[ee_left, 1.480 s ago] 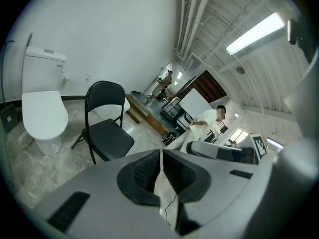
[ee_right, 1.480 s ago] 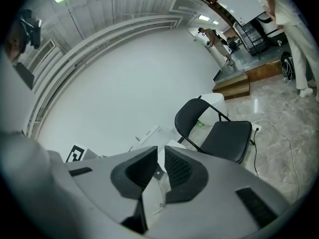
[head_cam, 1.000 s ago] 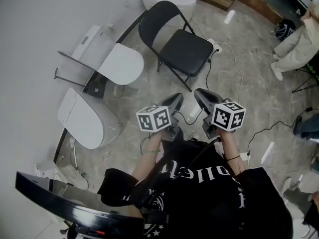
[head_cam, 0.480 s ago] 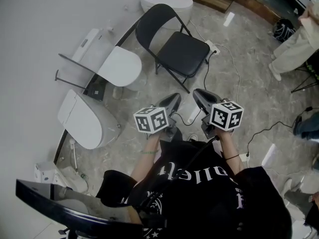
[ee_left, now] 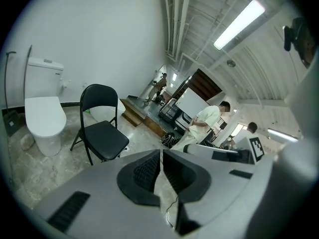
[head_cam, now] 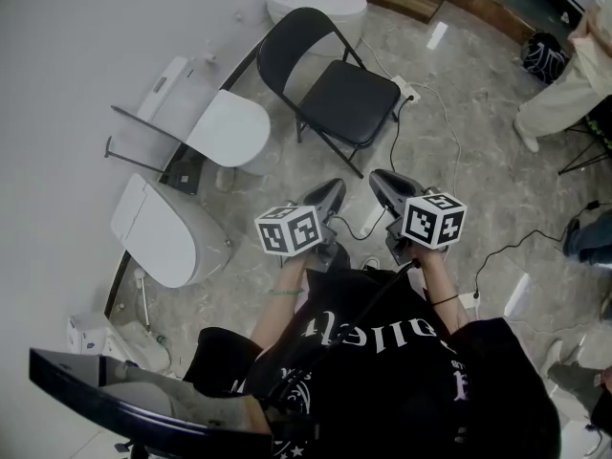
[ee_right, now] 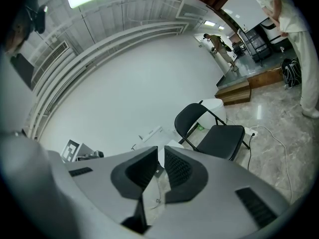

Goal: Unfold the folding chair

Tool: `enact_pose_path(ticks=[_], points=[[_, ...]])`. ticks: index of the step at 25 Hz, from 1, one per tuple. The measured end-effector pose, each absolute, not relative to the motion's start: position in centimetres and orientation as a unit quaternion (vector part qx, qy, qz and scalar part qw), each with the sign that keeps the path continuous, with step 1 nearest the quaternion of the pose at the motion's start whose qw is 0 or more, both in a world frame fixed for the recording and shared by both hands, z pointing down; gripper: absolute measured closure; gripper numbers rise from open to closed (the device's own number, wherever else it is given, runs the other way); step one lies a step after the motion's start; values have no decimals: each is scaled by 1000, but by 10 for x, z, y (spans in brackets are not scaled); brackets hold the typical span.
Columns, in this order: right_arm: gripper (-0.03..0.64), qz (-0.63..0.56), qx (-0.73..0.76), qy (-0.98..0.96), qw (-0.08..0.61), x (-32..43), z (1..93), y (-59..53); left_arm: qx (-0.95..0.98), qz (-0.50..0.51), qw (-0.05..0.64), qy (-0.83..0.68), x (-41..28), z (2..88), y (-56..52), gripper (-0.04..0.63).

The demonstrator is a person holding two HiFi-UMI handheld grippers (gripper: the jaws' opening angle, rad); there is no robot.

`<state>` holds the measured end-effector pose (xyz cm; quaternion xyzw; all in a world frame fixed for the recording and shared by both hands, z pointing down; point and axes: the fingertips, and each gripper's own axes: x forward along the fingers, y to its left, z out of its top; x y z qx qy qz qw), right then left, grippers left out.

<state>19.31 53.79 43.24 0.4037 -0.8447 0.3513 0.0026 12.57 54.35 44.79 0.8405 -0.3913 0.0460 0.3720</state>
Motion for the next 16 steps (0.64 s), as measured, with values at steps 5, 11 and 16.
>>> enact_pose_path(ticks=[5, 11, 16], points=[[566, 359, 404, -841, 5, 190, 437, 539, 841, 49, 373, -388, 124, 450, 544, 574], [566, 362, 408, -838, 4, 187, 440, 537, 840, 52, 376, -388, 117, 453, 544, 574], [566, 363, 413, -836, 7, 183, 444, 535, 839, 51, 377, -389, 110, 455, 543, 574]])
